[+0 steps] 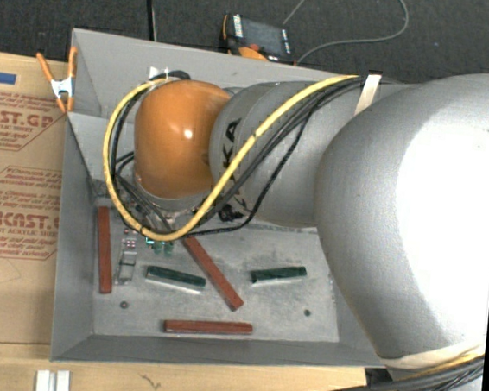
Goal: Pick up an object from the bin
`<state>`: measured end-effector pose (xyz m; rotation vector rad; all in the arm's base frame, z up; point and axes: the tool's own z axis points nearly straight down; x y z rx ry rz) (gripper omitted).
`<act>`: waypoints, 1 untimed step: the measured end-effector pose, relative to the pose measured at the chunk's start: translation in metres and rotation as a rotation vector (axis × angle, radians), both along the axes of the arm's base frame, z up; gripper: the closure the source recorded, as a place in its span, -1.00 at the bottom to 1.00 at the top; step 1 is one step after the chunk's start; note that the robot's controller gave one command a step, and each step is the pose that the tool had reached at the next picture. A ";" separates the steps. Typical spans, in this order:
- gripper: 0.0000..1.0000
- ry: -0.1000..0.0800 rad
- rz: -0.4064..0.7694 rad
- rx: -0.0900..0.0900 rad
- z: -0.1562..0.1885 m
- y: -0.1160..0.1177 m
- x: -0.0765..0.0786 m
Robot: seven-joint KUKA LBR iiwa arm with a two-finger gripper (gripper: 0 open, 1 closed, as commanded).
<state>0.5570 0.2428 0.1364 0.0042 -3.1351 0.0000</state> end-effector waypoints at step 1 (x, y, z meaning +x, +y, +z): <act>-1.00 0.002 0.086 -0.004 -0.067 -0.099 -0.053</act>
Offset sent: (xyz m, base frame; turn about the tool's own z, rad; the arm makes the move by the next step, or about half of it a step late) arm -0.0501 -0.0939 -0.0633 -0.0906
